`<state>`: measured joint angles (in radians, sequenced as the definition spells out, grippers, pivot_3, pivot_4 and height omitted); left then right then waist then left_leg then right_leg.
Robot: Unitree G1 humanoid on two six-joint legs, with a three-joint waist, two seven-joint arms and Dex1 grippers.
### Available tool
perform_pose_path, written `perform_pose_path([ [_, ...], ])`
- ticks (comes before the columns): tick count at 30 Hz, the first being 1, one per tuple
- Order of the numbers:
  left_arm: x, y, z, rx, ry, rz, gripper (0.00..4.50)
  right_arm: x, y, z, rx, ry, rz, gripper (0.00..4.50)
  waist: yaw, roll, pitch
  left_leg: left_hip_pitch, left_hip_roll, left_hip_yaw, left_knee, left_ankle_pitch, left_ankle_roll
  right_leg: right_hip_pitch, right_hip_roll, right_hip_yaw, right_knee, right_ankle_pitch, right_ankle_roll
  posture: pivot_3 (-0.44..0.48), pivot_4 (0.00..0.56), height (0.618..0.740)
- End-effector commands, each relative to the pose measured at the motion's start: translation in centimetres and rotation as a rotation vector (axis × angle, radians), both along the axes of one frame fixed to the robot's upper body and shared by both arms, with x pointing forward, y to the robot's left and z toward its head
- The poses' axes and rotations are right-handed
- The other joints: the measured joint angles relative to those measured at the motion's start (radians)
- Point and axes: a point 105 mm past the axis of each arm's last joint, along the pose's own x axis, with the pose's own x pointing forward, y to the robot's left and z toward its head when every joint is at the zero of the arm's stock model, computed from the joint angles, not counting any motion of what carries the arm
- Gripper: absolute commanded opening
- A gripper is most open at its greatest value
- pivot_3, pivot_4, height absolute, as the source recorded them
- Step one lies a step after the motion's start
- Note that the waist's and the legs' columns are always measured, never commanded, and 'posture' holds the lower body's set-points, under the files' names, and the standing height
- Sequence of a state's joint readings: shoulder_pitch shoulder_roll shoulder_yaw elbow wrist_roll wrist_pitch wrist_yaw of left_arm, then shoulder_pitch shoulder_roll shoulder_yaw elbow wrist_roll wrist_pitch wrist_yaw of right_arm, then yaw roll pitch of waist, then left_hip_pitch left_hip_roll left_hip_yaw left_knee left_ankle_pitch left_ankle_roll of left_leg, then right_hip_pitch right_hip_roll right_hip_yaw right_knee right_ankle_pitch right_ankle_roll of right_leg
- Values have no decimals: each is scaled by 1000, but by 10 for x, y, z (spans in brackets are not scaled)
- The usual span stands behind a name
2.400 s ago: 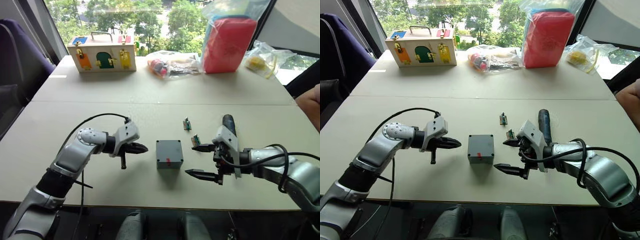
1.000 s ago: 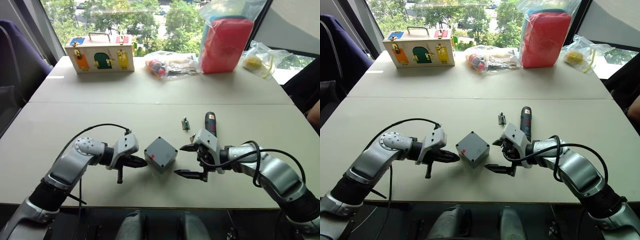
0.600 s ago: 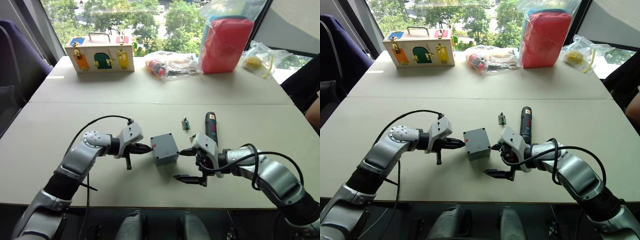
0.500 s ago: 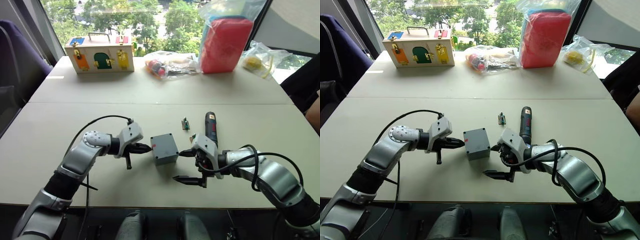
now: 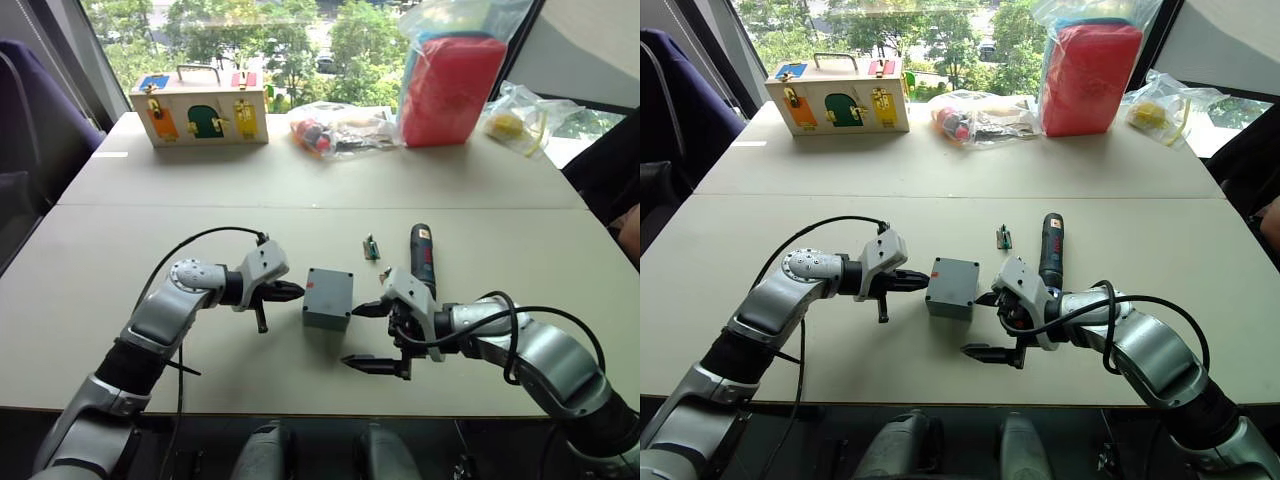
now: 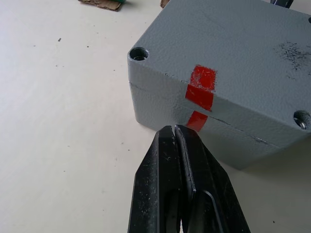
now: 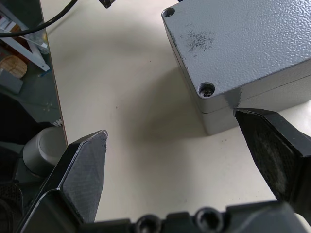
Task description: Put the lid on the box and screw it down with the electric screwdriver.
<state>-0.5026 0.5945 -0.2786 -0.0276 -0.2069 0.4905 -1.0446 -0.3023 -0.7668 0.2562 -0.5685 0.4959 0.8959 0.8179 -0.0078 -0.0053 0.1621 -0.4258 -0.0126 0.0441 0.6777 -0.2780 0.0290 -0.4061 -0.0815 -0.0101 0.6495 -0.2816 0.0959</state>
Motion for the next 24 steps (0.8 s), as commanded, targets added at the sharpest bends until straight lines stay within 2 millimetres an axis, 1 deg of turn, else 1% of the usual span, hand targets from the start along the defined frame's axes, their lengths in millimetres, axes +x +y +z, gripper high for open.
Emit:
perform_pose_path([
  [1, -6, 7, 13, -3, -24, -23, 0, 7, -13, 23, -3, -95, -24, 4492, -1, 0, 0, 0, 0, 0, 0, 0, 0, 0, 0, 0, 0, 0, 0, 0, 150, 740],
  [4, -11, 14, 16, 5, -5, -31, 0, 21, -30, 36, -4, -144, -94, 4492, -1, 0, 0, 0, 0, 0, 0, 0, 0, 0, 0, 0, 0, 0, 0, 0, 150, 740],
  [5, -11, 15, 17, 4, -2, -31, 0, 26, -34, 38, -5, -154, -121, 4492, -2, 0, 0, 0, 0, 0, 0, 0, 0, 0, 0, 0, 0, 0, 0, 0, 150, 740],
  [6, -12, 16, 17, 4, 0, -33, 0, 30, -37, 37, -10, -157, -143, 4492, -1, 0, 0, 0, 0, 0, 0, 0, 0, 0, 0, 0, 0, 0, 0, 0, 150, 740],
  [9, -14, 16, 18, 7, 6, -45, 0, 52, -52, 32, -55, -184, -282, 4492, -1, 0, 0, 0, 0, 0, 0, 0, 0, 0, 0, 0, 0, 0, 0, 0, 150, 740],
  [10, -15, 15, 19, 7, 6, -47, 0, 59, -54, 32, -43, -181, -328, 4492, -2, 0, 0, 0, 0, 0, 0, 0, 0, 0, 0, 0, 0, 0, 0, 0, 150, 740],
  [13, -17, 12, 21, 2, 9, -61, 0, 71, -54, 31, 5, -120, -429, 4492, -3, 0, 0, 0, 0, 0, 0, 0, 0, 0, 0, 0, 0, 0, 0, 0, 150, 740],
  [16, -23, 9, 19, -3, 32, -82, 0, 75, -51, 29, 48, -56, -485, 4492, -3, 0, 0, 0, 0, 0, 0, 0, 0, -1, 0, 0, 0, 0, 0, 0, 150, 740],
  [21, -30, 1, 19, -23, 37, -111, 0, 80, -52, 30, 47, -53, -545, 4492, -3, 0, 0, 0, 0, 0, 0, 0, 0, 0, 0, 0, 0, 0, 0, 0, 150, 740],
  [24, -33, -3, 22, -38, 39, -122, 0, 84, -55, 30, 33, -62, -578, 3814, -3, 0, 0, 0, 0, 0, 0, 0, 0, 0, 0, 0, 0, 0, 0, 0, 150, 740],
])
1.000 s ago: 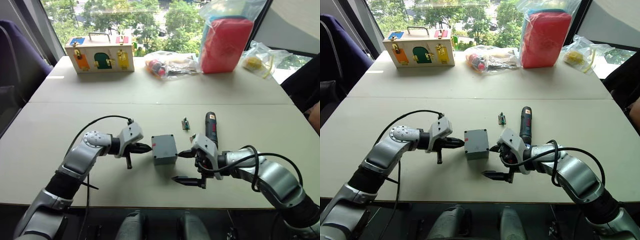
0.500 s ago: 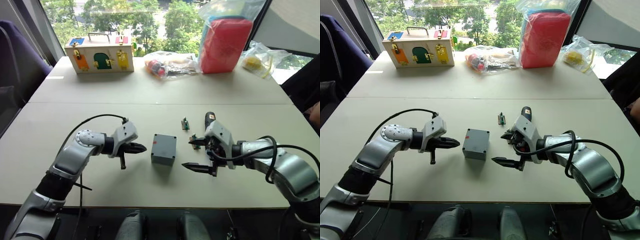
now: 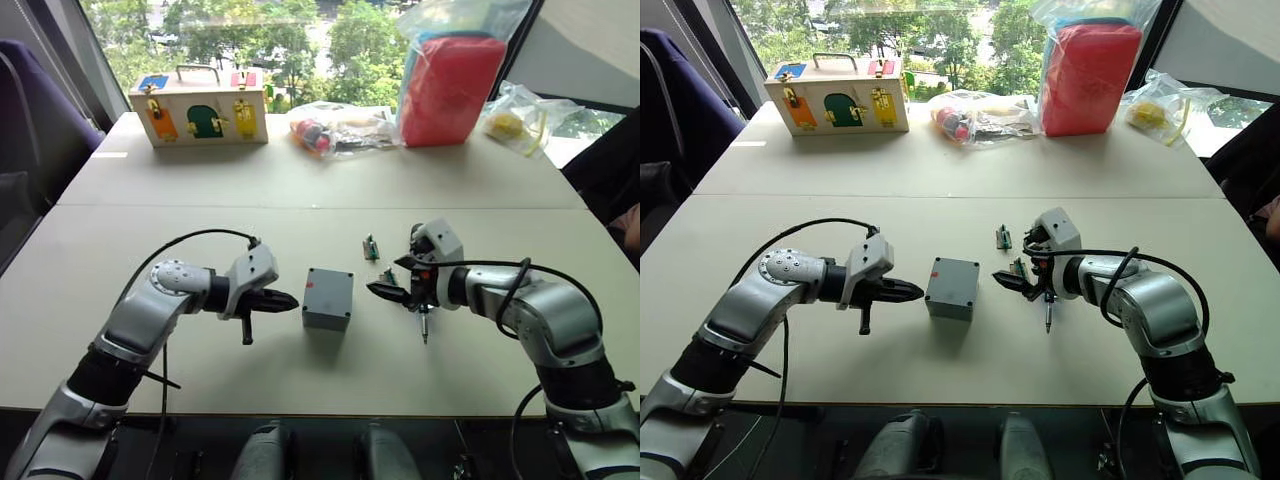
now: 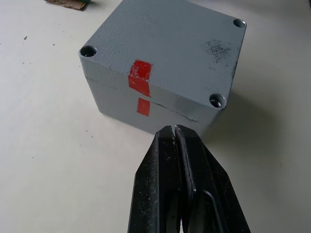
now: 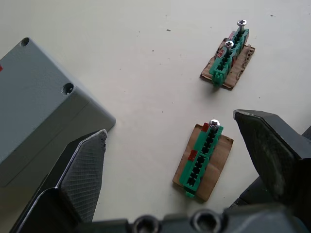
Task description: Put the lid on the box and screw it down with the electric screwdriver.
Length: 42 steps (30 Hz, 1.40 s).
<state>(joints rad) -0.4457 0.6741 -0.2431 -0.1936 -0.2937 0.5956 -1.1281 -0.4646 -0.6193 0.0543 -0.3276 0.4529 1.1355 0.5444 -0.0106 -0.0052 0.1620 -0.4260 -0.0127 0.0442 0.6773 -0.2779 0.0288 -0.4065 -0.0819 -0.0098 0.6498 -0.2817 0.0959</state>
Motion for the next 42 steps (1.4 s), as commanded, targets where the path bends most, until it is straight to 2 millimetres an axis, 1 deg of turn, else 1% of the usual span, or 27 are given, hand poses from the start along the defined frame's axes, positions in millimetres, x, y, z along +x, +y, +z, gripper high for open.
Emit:
perform_pose_path([
  [1, -5, -8, 11, -32, -24, -33, 0, 8, -5, 13, -10, -55, -46, 3438, 0, 0, 0, 0, 0, 0, 0, 0, 0, 0, 0, 0, 0, 0, 0, 0, 150, 740],
  [2, -5, -9, 12, -37, -25, -34, 0, 9, -5, 13, -14, -58, -54, 3072, 0, 0, 0, 0, 0, 0, 0, 0, 0, 0, 0, 0, 0, 0, 0, 0, 150, 740],
  [3, -5, -9, 13, -43, -23, -34, 0, 10, -5, 13, -17, -59, -57, 2588, 0, 0, 0, 0, 0, 0, 0, 0, 0, 0, 0, 0, 0, 0, 0, 0, 150, 740],
  [4, -5, -10, 14, -45, -21, -35, 0, 10, -4, 13, -15, -61, -55, 2348, 1, 0, 0, 0, 0, 0, 0, 0, 0, 0, 0, 0, 0, 0, 0, 0, 150, 740],
  [5, -6, -10, 14, -45, -19, -38, 0, 10, -3, 14, -14, -61, -53, 1987, 0, 0, 0, 0, 0, 0, 0, 0, 0, 0, 0, 0, 0, 0, 0, 0, 150, 740],
  [7, -7, -10, 13, -45, -16, -37, 0, 9, -1, 14, -24, -67, -51, 1987, 0, 0, 0, 0, 0, 0, 0, 0, 0, 0, 0, 0, 0, 0, 0, 0, 150, 740],
  [13, -3, -8, 14, -46, -22, -14, 0, 11, -3, 12, -145, -101, -55, 1987, 0, 0, 0, 0, 0, 0, 0, 0, 0, 0, 1, 0, 0, 0, 0, 0, 150, 740],
  [18, -2, -9, 15, -50, -27, -8, 0, 12, -1, 13, -200, -111, -51, 1987, 0, 0, 0, 0, 0, 0, 0, 0, 0, 0, 1, 0, 0, 0, 0, 0, 150, 740],
  [24, 0, -10, 16, -63, -38, 5, 0, 13, 5, 14, -199, -96, -38, 1987, 2, 0, 0, 0, 0, 0, 0, 0, 0, 0, 1, 0, 0, 0, 0, 0, 150, 740],
  [35, 3, -11, 17, -75, -51, 24, 0, 12, 3, 6, -237, -72, -36, 1987, 1, 0, 0, 0, 0, 0, 0, 0, 0, 0, 1, 0, 0, 0, 0, 0, 150, 740],
  [42, 3, -12, 18, -79, -55, 27, 0, 13, 1, 7, -224, -69, -53, 1987, 1, 0, 0, 0, 0, 0, 0, 0, 0, 0, 1, 0, 0, 0, 0, 0, 150, 740],
])
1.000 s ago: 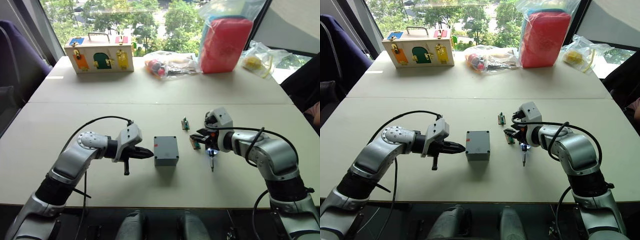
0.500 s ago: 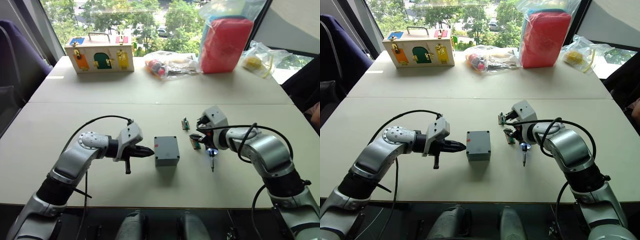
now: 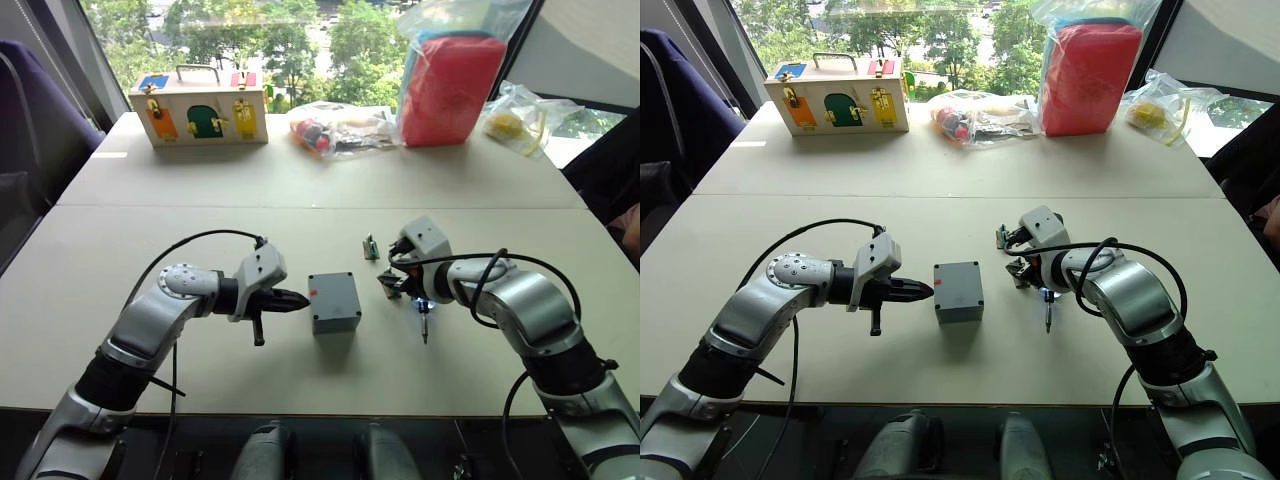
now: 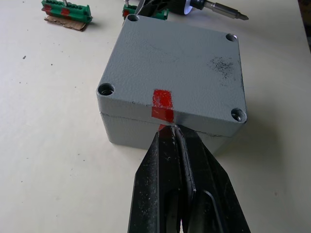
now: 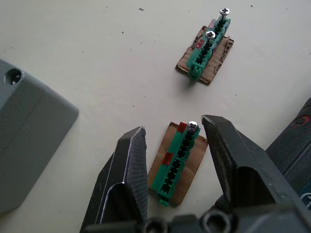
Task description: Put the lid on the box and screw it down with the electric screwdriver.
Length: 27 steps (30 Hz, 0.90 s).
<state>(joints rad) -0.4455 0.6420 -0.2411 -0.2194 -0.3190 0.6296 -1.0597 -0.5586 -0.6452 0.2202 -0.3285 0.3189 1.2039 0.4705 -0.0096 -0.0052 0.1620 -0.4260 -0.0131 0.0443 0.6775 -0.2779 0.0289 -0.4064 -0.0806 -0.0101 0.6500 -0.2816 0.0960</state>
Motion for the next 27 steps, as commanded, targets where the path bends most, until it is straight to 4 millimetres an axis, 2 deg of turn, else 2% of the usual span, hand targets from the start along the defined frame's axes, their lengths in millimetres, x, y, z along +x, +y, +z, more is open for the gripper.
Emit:
perform_pose_path([
  [1, 2, -3, 15, -37, -48, -8, 0, 3, -2, 12, 11, -44, -14, 1987, 0, 0, 0, 0, 0, 0, 0, 0, 0, 0, 0, 0, 0, 0, 0, 0, 150, 740],
  [11, 9, 6, 20, -32, -63, 23, 0, 4, -3, 10, 14, -42, -26, 1987, -1, 0, 0, 0, 0, 0, 0, 0, 0, 0, 0, 0, 0, 0, 0, 0, 150, 740],
  [25, 8, 6, 23, -40, -71, 25, 0, 8, -9, 7, 49, -21, -92, 1987, -1, 0, 0, 0, 0, 0, 0, 0, 0, 0, 1, 0, 0, 0, 0, 0, 150, 740],
  [26, 8, 7, 25, -41, -71, 26, 0, 9, -10, 6, 54, -20, -98, 1474, -1, 0, 0, 0, 0, 0, 0, 0, 0, 0, 0, 0, 0, 0, 0, 0, 150, 740],
  [27, 8, 9, 26, -40, -71, 26, 0, 9, -10, 7, 60, -19, -101, 1345, -1, 0, 0, 0, 0, 0, 0, 0, 0, 0, 0, 0, 0, 0, 0, 0, 150, 740],
])
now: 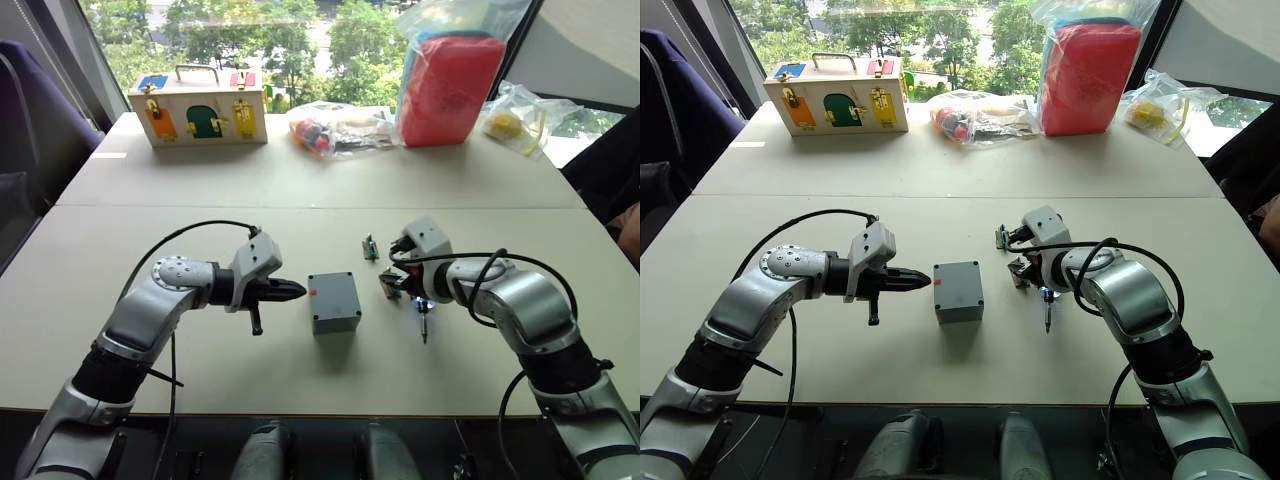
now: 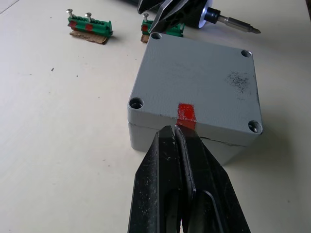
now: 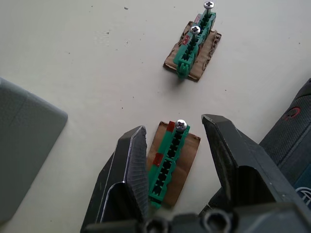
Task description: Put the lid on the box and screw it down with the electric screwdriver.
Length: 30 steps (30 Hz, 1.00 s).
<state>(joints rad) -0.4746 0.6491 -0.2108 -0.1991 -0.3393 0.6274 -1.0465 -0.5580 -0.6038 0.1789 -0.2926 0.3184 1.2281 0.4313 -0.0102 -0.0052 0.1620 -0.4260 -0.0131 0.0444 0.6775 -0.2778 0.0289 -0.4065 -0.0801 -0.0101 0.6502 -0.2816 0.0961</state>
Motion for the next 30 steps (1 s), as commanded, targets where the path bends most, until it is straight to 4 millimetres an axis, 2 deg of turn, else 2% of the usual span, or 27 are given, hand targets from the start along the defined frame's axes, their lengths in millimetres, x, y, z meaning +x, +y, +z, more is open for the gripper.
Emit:
perform_pose_path([
  [1, -1, 5, 16, -18, -40, -5, 0, 3, -5, 10, 26, -33, -32, 1345, -1, 0, 0, 0, 0, 0, 0, 0, 0, 0, 0, 0, 0, 0, 0, 0, 150, 740],
  [9, -5, 18, 30, -25, -16, -13, 0, 4, -3, 10, 32, -31, -28, 1345, -1, 0, 0, 0, 0, 0, 0, 0, 0, 0, 0, 0, 0, 0, 0, 0, 150, 740],
  [14, -8, 18, 39, -53, -5, -29, 0, 4, -1, 10, 56, -25, -29, 1345, -1, 0, 0, 0, 0, 0, 0, 0, 0, 0, 0, 0, 0, 0, 0, 0, 150, 740],
  [20, -10, 18, 40, -51, 1, -34, 0, 5, -1, 9, 55, -22, -36, 1345, -1, 0, 0, 0, 0, 0, 0, 0, 0, 0, 0, 0, 0, 0, 0, 0, 150, 740],
  [21, -10, 18, 40, -51, 1, -34, 0, 5, -1, 8, 55, -21, -37, 831, -1, 0, 0, 0, 0, 0, 0, 0, 0, 0, 1, 0, 0, 0, 0, 0, 150, 740],
  [22, -11, 18, 40, -51, 2, -34, 0, 5, -2, 8, 55, -21, -38, 704, -1, 0, 0, 0, 0, 0, 0, 0, 0, 0, 1, 0, 0, 0, 0, 0, 150, 740],
  [23, -11, 17, 39, -51, 3, -35, 0, 5, -2, 8, 55, -21, -39, 289, -2, 0, 0, 0, 0, 0, 0, 0, 0, 0, 1, 0, 0, 0, 0, 0, 150, 740],
  [24, -11, 17, 39, -51, 4, -35, 0, 5, -2, 8, 55, -22, -40, 58, -1, 0, 0, 0, 0, 0, 0, 0, 0, 0, 1, 0, 0, 0, 0, 0, 150, 740],
  [30, -13, 15, 35, -48, 14, -39, 0, 6, -2, 9, 56, -26, -44, 58, -1, 0, 0, 0, 0, 0, 0, 0, 0, 0, 1, 0, 0, 0, 0, 0, 150, 740],
])
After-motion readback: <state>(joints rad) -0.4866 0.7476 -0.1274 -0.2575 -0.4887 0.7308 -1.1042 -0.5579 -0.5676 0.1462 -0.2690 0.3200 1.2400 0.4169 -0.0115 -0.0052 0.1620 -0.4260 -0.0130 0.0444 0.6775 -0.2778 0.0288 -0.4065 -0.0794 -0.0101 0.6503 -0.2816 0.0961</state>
